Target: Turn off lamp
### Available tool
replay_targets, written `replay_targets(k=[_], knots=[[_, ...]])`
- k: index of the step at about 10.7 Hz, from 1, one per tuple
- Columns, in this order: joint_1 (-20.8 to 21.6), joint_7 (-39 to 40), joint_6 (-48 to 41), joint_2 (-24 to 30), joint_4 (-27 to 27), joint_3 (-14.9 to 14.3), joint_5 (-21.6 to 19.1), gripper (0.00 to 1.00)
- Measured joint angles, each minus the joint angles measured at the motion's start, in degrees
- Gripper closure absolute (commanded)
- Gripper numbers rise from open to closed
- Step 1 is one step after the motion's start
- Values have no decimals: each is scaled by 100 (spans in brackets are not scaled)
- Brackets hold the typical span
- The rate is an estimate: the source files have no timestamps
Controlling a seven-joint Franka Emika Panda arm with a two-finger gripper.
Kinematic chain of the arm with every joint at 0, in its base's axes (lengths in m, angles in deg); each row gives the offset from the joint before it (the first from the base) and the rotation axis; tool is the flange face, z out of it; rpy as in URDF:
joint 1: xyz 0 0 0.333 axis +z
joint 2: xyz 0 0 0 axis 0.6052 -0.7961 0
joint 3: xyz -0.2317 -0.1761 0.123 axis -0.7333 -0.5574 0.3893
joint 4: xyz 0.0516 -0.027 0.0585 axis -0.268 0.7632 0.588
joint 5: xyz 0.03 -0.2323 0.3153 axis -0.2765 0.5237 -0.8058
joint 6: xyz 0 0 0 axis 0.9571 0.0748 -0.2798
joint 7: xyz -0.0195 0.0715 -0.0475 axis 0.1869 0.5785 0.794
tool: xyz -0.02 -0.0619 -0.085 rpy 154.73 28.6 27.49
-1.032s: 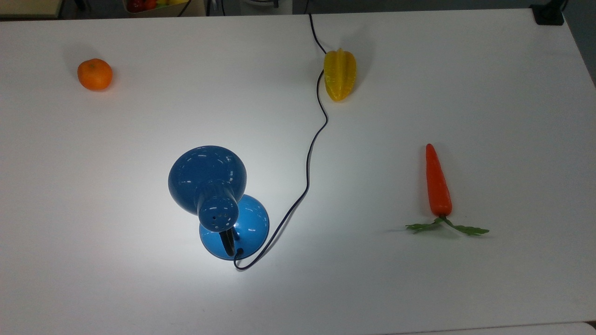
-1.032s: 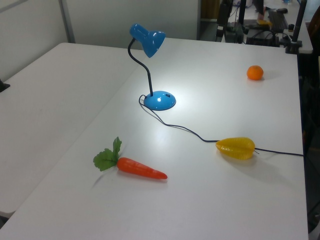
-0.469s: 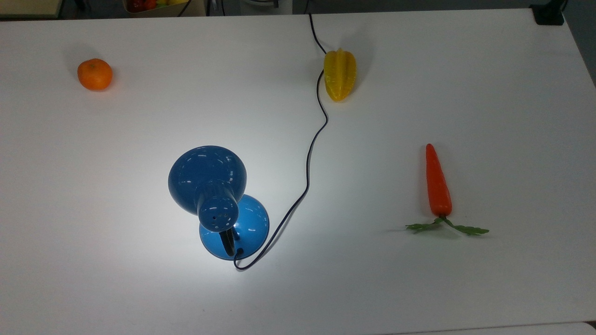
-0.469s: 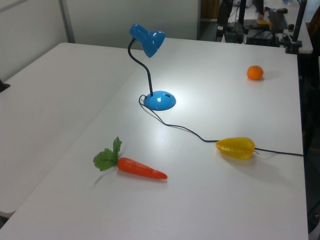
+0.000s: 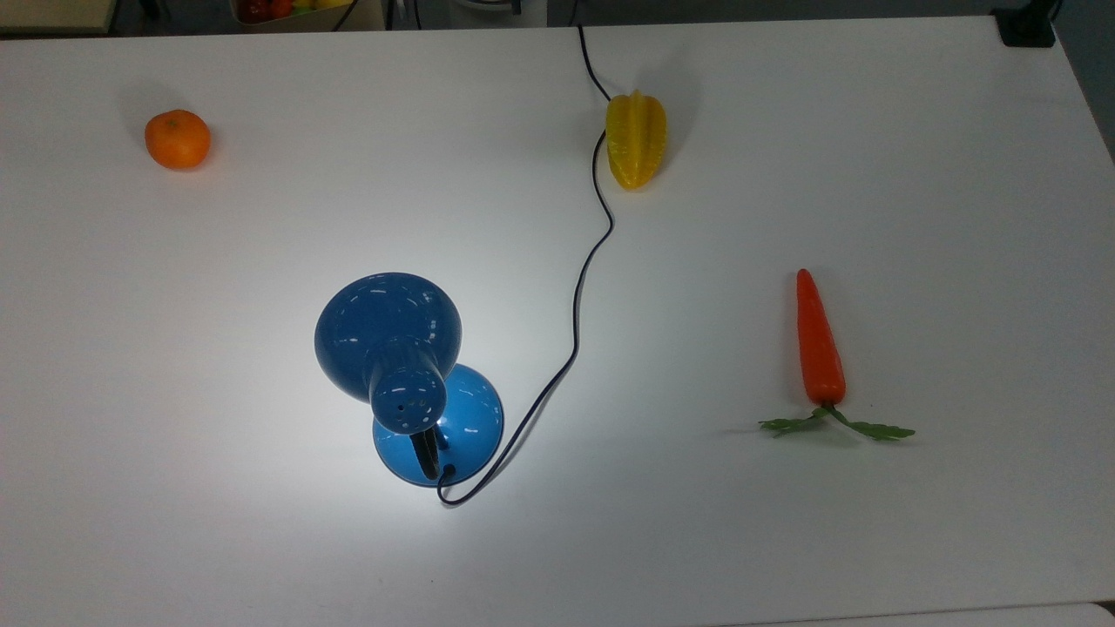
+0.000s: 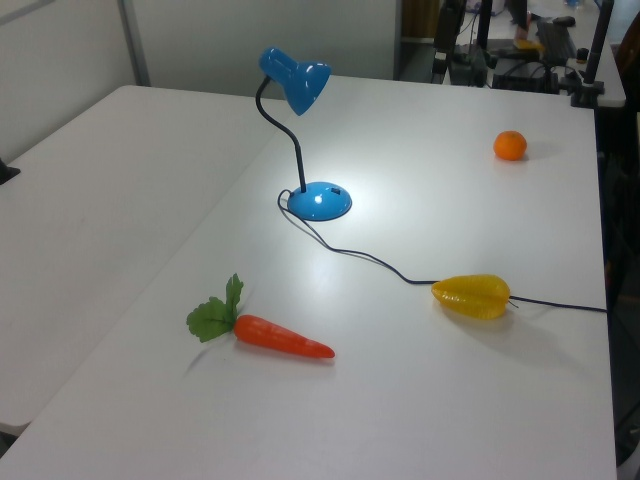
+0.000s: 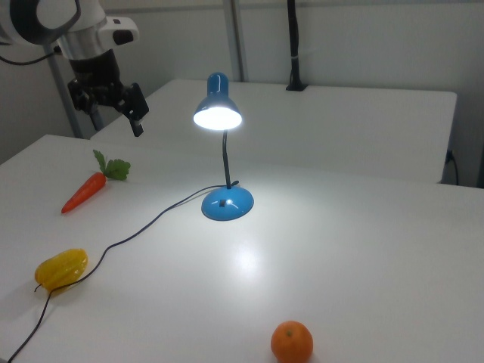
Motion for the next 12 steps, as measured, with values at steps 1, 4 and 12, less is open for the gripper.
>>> replay_targets(k=[1,4,12], knots=[[0,0,0,0,0,0,0,8],[0,23,0,-2,0,0,0,27],[1,51,49,-4,1,0,-1,92]])
